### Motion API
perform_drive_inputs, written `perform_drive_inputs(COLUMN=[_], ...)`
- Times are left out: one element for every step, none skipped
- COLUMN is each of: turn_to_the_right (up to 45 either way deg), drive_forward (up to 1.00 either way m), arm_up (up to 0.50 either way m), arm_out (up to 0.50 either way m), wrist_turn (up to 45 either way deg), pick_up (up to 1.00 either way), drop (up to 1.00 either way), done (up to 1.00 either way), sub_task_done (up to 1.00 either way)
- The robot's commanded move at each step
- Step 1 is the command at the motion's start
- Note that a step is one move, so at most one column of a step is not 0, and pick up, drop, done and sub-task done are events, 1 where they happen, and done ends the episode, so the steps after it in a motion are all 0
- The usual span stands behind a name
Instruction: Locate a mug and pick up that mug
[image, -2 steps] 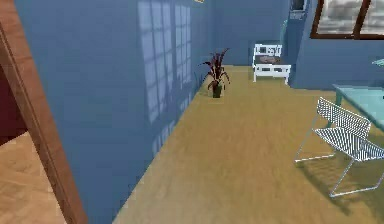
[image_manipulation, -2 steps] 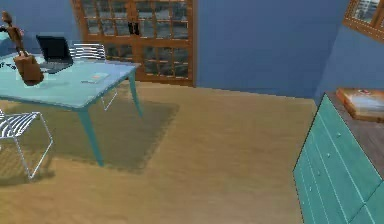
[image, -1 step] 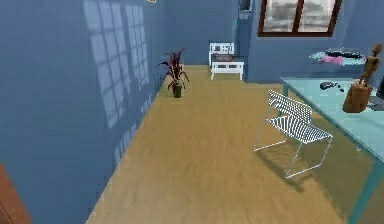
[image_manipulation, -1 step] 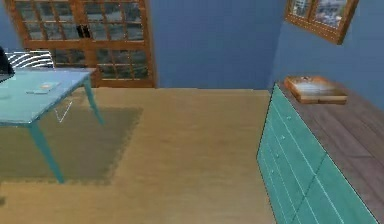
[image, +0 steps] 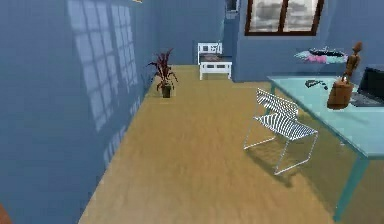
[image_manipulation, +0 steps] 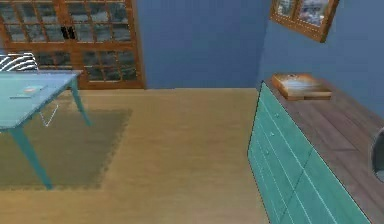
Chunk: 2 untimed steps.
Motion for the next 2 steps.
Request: perform_drive_inputs(turn_to_the_right=[0.0,0.0], drive_forward=[1.00,1.00], arm_up=[0.00,0.00], arm_out=[0.00,0.00], wrist_turn=[0.0,0.0], pick_up=[0.00,0.00], drop=[0.00,0.00], done=[0.00,0.00], sub_task_done=[0.00,0.00])
